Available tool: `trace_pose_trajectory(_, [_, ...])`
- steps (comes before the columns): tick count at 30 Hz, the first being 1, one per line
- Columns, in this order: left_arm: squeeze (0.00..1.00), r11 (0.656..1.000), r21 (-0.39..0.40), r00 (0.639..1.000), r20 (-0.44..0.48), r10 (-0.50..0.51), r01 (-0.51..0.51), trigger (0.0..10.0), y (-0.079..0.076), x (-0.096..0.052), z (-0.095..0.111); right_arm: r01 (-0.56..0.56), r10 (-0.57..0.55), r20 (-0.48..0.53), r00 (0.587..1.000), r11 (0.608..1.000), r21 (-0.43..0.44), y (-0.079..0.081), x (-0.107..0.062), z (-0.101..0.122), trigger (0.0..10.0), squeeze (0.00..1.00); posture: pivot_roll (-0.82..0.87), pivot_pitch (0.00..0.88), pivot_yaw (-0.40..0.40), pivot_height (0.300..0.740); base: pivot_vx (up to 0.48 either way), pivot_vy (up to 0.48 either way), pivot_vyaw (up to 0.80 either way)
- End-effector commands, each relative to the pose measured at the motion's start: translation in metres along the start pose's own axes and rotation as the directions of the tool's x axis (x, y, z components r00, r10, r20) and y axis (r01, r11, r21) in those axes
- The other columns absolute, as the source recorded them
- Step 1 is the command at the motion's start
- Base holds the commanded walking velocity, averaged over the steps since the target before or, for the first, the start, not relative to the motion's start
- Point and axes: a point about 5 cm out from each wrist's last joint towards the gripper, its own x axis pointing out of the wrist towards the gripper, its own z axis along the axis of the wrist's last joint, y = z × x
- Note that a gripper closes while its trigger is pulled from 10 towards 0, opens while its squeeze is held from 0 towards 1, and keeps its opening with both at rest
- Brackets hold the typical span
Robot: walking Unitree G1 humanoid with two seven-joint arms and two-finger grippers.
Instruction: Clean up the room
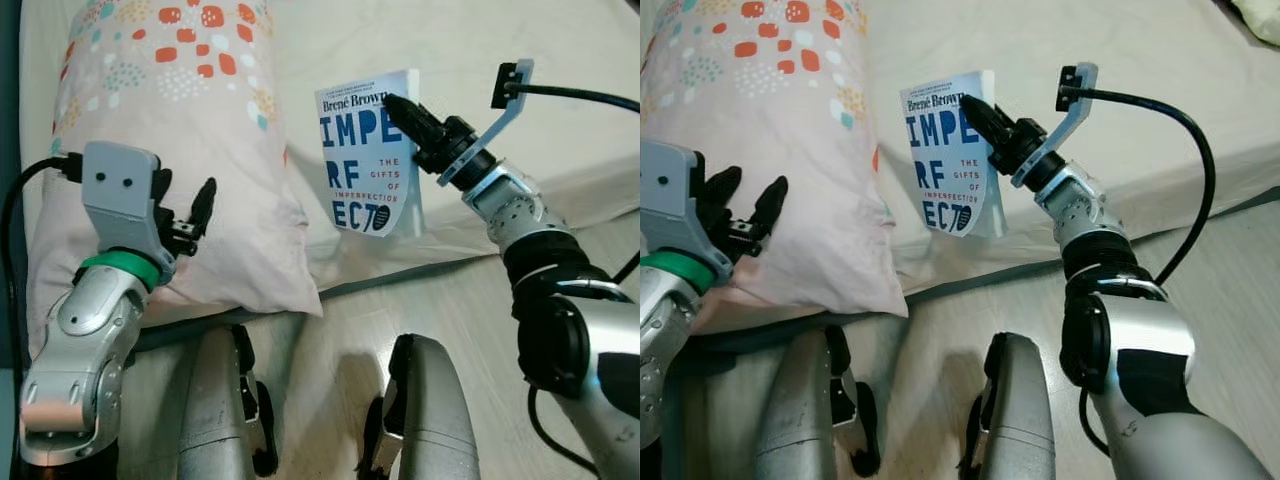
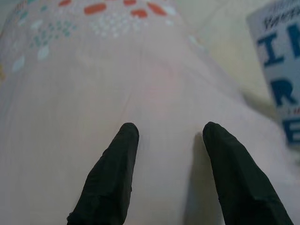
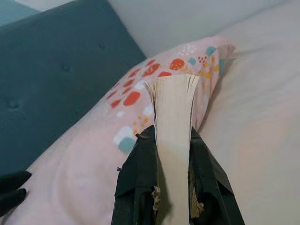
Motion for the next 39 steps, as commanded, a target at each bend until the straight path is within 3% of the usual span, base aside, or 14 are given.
trace_pose_trajectory(1, [0.00, 1.000, -0.006, 1.000, -0.027, -0.010, 0.010, 10.0, -0.001, -0.005, -0.003, -0.019, 0.019, -0.005, 1.000, 0.998, -0.059, 0.000, 0.000, 0.010, 10.0, 0.11, 0.21, 0.348, 0.074, 0.555, 0.000, 0.000, 0.00])
trace_pose_trajectory(2, [0.00, 1.000, -0.007, 0.999, -0.031, -0.013, 0.013, 10.0, -0.002, -0.006, -0.002, -0.014, 0.013, -0.011, 1.000, 0.997, -0.072, -0.001, -0.001, 0.012, 10.0, 0.11, 0.21, 0.348, 0.074, 0.555, 0.000, 0.000, 0.00])
trace_pose_trajectory(3, [0.00, 1.000, -0.009, 0.999, -0.034, -0.015, 0.015, 10.0, -0.003, -0.006, -0.003, -0.003, 0.002, -0.016, 1.000, 0.996, -0.084, -0.003, -0.002, 0.014, 10.0, 0.79, 0.21, 0.349, 0.075, 0.555, 0.000, 0.000, 0.00])
trace_pose_trajectory(4, [0.00, 1.000, -0.011, 0.999, -0.038, -0.017, 0.017, 10.0, -0.003, -0.007, -0.003, 0.036, -0.037, -0.017, 0.999, 0.994, -0.105, -0.007, -0.005, 0.016, 10.0, 1.00, 0.21, 0.351, 0.078, 0.555, 0.000, 0.000, 0.00])
trace_pose_trajectory(12, [0.00, 0.999, -0.017, 0.998, -0.060, -0.028, 0.027, 10.0, -0.005, -0.007, -0.006, 0.234, -0.232, 0.036, 0.972, 0.949, -0.210, -0.022, -0.020, 0.024, 10.0, 1.00, 0.21, 0.348, 0.092, 0.555, 0.000, 0.000, 0.00])
trace_pose_trajectory(13, [0.00, 0.999, -0.018, 0.998, -0.063, -0.032, 0.031, 10.0, -0.005, -0.007, -0.006, 0.296, -0.293, 0.051, 0.955, 0.926, -0.234, -0.026, -0.023, 0.025, 10.0, 0.00, 0.21, 0.341, 0.095, 0.555, 0.000, 0.000, 0.00])
trace_pose_trajectory(19, [0.00, 0.999, -0.023, 0.997, -0.060, -0.042, 0.040, 10.0, -0.008, -0.001, -0.006, 0.487, -0.467, 0.142, 0.873, 0.824, -0.291, -0.038, -0.036, 0.037, 10.0, 0.00, 0.19, 0.310, 0.094, 0.555, 0.000, 0.000, 0.00])
trace_pose_trajectory(23, [0.00, 0.999, -0.028, 0.997, -0.057, -0.044, 0.042, 10.0, -0.010, 0.002, -0.007, 0.475, -0.447, 0.161, 0.880, 0.830, -0.292, -0.037, -0.037, 0.039, 10.0, 0.00, 0.18, 0.293, 0.089, 0.555, 0.000, 0.000, 0.00])
trace_pose_trajectory(24, [0.00, 0.998, -0.034, 0.997, -0.051, -0.051, 0.049, 10.0, -0.013, 0.004, -0.008, 0.429, -0.393, 0.177, 0.902, 0.862, -0.270, -0.033, -0.035, 0.032, 10.0, 0.00, 0.17, 0.266, 0.078, 0.555, 0.000, 0.000, 0.00])
trace_pose_trajectory(27, [0.00, 0.998, -0.037, 0.997, -0.048, -0.055, 0.053, 10.0, -0.014, 0.004, -0.008, 0.410, -0.372, 0.186, 0.910, 0.875, -0.258, -0.031, -0.034, 0.028, 10.0, 0.00, 0.17, 0.266, 0.078, 0.555, 0.000, 0.000, 0.00])
trace_pose_trajectory(28, [0.00, 0.997, -0.044, 0.997, -0.040, -0.069, 0.067, 10.0, -0.019, 0.008, -0.009, 0.358, -0.320, 0.181, 0.930, 0.901, -0.245, -0.025, -0.034, 0.012, 10.0, 0.00, 0.15, 0.243, 0.068, 0.555, 0.000, 0.000, 0.00])
trace_pose_trajectory(30, [0.00, 0.996, -0.044, 0.996, -0.033, -0.082, 0.080, 10.0, -0.022, 0.010, -0.009, 0.341, -0.305, 0.179, 0.935, 0.911, -0.231, -0.023, -0.035, 0.001, 10.0, 0.00, 0.14, 0.221, 0.058, 0.555, 0.000, 0.000, 0.00])
trace_pose_trajectory(34, [0.00, 0.993, -0.036, 0.994, 0.026, -0.109, 0.110, 10.0, -0.033, 0.017, -0.003, 0.297, -0.270, 0.135, 0.953, 0.920, -0.254, 0.004, -0.045, -0.054, 10.0, 0.00, 0.11, 0.178, 0.034, 0.555, 0.000, 0.000, 0.00])
trace_pose_trajectory(39, [0.00, 0.992, -0.029, 0.990, 0.077, -0.120, 0.122, 10.0, -0.042, 0.023, 0.001, 0.274, -0.256, 0.114, 0.960, 0.941, -0.199, 0.035, -0.054, -0.085, 10.0, 0.00, 0.07, 0.129, 0.014, 0.555, 0.000, 0.000, 0.00])
